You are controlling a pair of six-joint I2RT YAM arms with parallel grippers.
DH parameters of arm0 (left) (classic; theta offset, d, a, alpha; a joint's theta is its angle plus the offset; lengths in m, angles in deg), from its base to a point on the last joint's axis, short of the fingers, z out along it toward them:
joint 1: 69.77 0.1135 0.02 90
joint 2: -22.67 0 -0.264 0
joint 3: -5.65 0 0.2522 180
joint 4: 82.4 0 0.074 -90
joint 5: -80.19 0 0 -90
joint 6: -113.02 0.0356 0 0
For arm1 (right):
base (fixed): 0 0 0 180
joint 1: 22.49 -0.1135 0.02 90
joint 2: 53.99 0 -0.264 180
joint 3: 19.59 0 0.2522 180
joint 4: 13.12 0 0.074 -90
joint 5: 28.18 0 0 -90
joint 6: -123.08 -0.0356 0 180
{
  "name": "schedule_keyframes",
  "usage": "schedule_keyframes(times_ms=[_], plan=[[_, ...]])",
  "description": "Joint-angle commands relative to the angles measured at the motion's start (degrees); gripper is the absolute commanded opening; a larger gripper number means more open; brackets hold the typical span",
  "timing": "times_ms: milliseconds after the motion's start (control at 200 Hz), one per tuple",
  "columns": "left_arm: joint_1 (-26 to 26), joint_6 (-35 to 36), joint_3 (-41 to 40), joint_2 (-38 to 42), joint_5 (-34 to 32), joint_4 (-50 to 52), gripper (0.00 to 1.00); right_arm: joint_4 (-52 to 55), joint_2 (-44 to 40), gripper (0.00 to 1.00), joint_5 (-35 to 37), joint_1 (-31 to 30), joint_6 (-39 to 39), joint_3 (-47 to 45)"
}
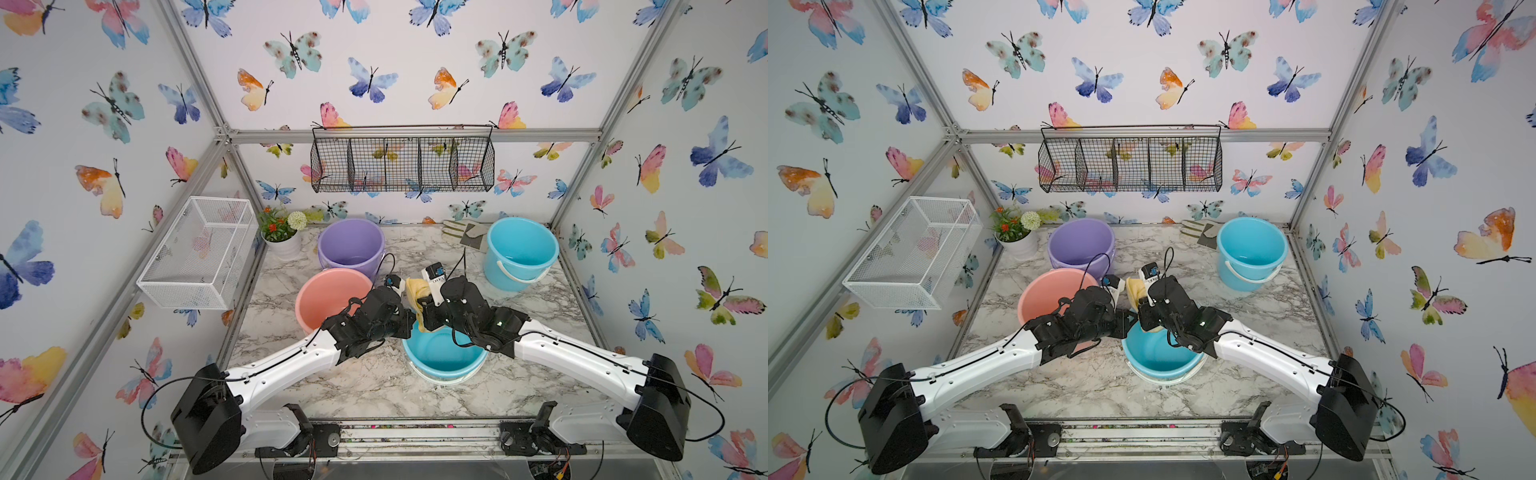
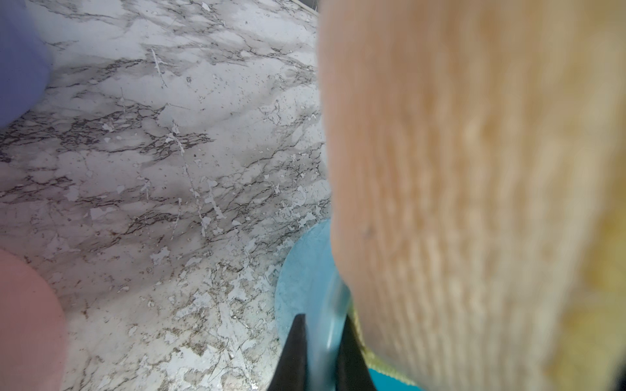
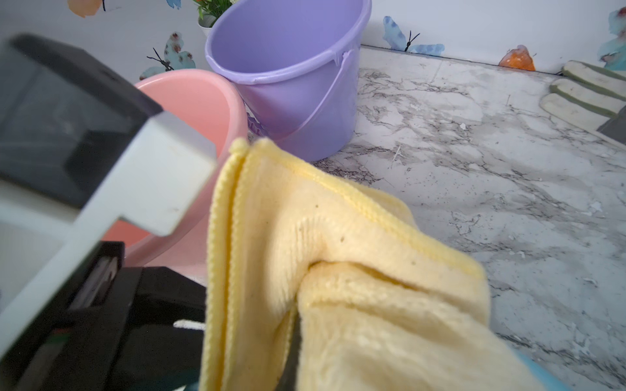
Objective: Wipe the inside of the bucket with a cloth
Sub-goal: Wipe the dirt from the inside of the bucket.
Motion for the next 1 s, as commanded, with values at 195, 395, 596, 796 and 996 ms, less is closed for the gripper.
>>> schedule_keyframes(times_ms=[195, 395, 596, 796, 996], plan=[[0.41, 1.60, -0.14, 2.41, -0.67, 5.71, 0.00, -3.32, 4.24, 0.02, -0.20, -0.07, 2.05, -8.28], [0.66, 1.86, 0.48, 3.25, -1.42, 6.33, 0.00, -6.14, 8.08, 0.02, -3.20, -0.07, 3.74, -11.95], [0.67, 2.57, 1.19, 5.48, -1.87, 5.80, 0.00, -2.44, 14.08, 0.02, -4.69, -0.08, 4.03, -9.61], [0.61, 3.92, 2.81, 5.79, -0.43, 5.80, 0.00, 0.72, 19.69, 0.02, -6.67, -0.07, 4.64, -6.15], [0.64, 4.28, 3.12, 5.10, 1.03, 5.73, 0.00, 4.26, 24.82, 0.02, -8.85, -0.07, 5.00, -2.21]])
